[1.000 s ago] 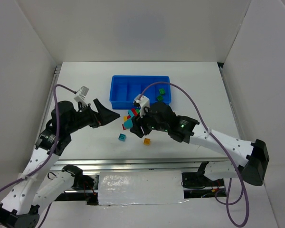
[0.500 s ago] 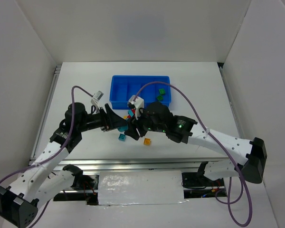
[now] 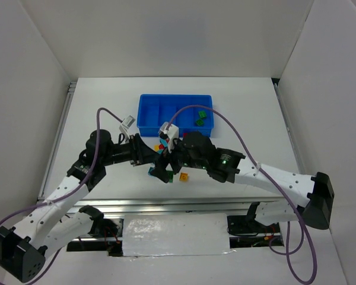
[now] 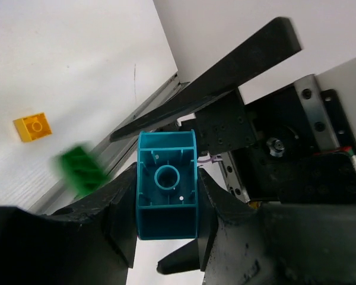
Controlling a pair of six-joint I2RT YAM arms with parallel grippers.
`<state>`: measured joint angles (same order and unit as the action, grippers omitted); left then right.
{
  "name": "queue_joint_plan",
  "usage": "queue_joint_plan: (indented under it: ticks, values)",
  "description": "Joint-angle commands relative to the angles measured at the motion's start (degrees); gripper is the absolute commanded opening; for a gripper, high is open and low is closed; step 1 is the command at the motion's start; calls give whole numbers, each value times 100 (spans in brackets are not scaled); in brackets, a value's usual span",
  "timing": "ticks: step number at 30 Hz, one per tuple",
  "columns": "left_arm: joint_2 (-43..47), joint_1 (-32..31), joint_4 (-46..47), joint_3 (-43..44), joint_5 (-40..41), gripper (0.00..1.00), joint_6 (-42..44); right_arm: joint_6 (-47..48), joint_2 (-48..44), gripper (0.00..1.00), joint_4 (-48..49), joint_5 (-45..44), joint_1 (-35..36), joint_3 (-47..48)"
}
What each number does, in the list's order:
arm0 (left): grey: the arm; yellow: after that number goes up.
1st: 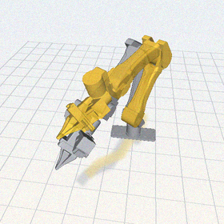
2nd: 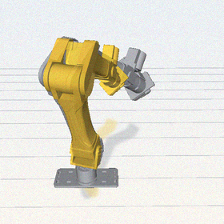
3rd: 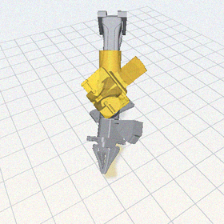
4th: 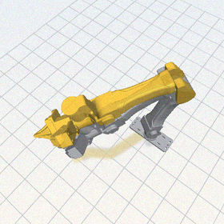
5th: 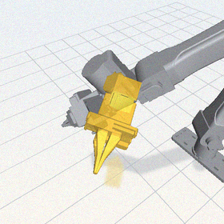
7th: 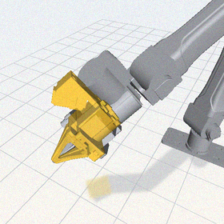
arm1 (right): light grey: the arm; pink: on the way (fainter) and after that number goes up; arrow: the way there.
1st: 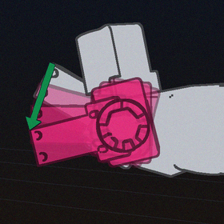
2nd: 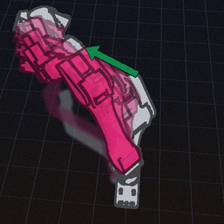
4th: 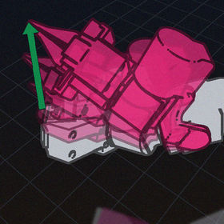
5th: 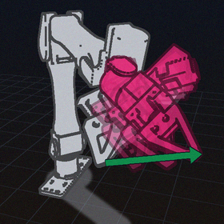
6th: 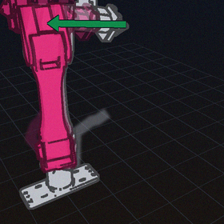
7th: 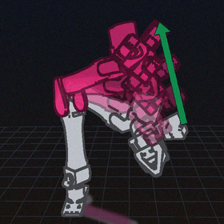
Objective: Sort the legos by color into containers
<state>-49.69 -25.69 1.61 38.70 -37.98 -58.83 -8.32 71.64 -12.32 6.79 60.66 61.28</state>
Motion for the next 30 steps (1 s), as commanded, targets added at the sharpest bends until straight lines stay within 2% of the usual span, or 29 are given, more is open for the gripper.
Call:
queue_joint_plan:
  ticks: [1,3,6,7,9,11,12,13,14,16,17,24,27,30]
  values:
    - [144,-50,8,375,-1,0,415,-240,-509,100,809,-71,60,-344]
    - [196,-50,-99,446,123,0,556,-459,-729,100,853,-125,-71,-624]
    - [372,-50,6,367,264,0,759,-837,-1282,100,1213,470,-509,-1195]
    - [468,-59,-11,332,395,0,811,-908,-1493,100,1405,429,-581,-1293]
    - [487,-41,-492,410,983,0,1108,-1231,-1608,100,1128,-122,-931,-1390]
    - [434,-32,-1289,734,1544,0,1529,-1531,-1775,100,1091,-170,-1362,-1565]
    - [469,-41,-1486,823,1678,0,1637,-1602,-1846,100,1056,-178,-1399,-1636]
    - [521,-32,-1827,963,1862,0,1690,-1699,-1907,100,960,-587,-1408,-1697]
    - [592,-32,-2031,1043,2395,0,1777,-1830,-1899,100,829,-843,-1408,-1680]
    - [741,-41,-2444,1358,3030,0,1874,-1945,-1601,99,214,-1276,-1399,-1462]
    - [768,-32,-2977,1516,3677,0,1997,-2015,-1435,98,-145,-1276,-1382,-1382]
    - [391,-15,-4771,2369,6569,0,2007,-2349,5,93,-649,-1856,-565,-1039]
    - [233,64,-5142,2440,7284,0,1902,-2525,751,92,-885,-2207,-187,-541]
    - [240,152,-5284,2450,7593,0,1849,-2491,1597,90,-1273,-2594,261,83]
